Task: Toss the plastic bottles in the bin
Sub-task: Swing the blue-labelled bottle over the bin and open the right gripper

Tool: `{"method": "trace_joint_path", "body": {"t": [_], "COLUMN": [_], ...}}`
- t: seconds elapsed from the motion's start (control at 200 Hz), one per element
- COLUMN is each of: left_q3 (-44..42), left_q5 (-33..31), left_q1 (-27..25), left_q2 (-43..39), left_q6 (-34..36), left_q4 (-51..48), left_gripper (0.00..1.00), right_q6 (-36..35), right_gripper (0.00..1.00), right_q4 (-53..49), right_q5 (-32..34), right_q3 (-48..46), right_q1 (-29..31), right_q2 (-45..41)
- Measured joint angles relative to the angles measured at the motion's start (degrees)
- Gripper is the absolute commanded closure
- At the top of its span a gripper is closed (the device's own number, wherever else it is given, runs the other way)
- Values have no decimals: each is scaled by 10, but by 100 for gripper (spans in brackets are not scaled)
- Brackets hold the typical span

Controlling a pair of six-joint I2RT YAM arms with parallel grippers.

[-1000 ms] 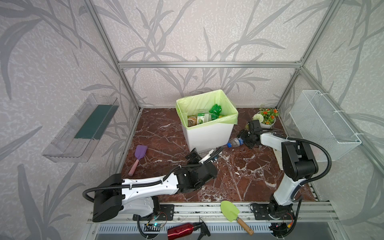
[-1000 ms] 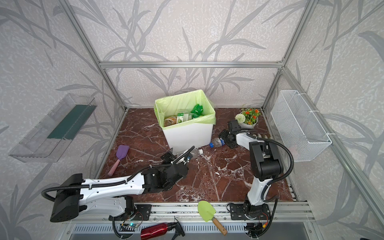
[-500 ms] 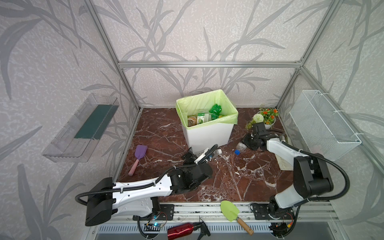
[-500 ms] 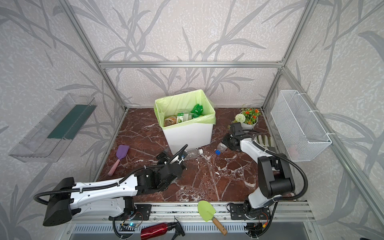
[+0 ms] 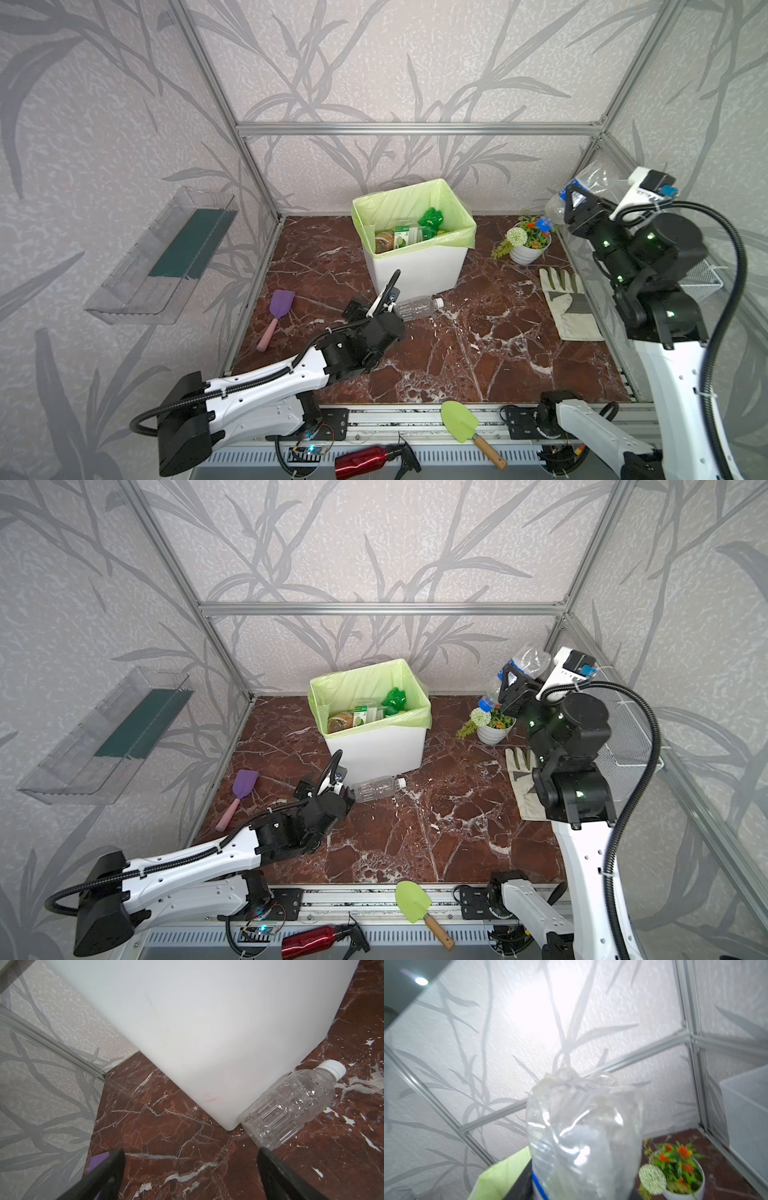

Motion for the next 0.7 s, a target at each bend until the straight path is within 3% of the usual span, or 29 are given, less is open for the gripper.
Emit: {"method": "trace_joint_path", "body": {"t": [0.11,0.245,0.295,0.405,0.465,0.585,0.7], "left_q3": [0,0,0,0,0,0,0], "left_q5": [5,7,8,8,9,19,32], "left_q1": [2,2,2,2,2,2,1], "left_q2": [-5,-7,-7,-7,-8,-15,-15], "left_q6": [-5,-9,-10,-10,-10,0,20], "left_q4": [-2,-2,-3,-7,-12,-16,-14], "left_gripper": [1,1,1,1,1,1,1], "right_q6": [10,-28,-43,-71,-83,-118,-147], "right_gripper": [57,52,43,9,3,0,1], "right_q4": [48,63,49,9,-31,-91,-76], "right_q5": [-23,-22,-29,-33,-17,22,61], "right_q3": [53,111,146,190,189,207,226], "right_q1": [27,179,220,269,279,277,273], "right_q2": [32,160,233,382,426,427,345]}}
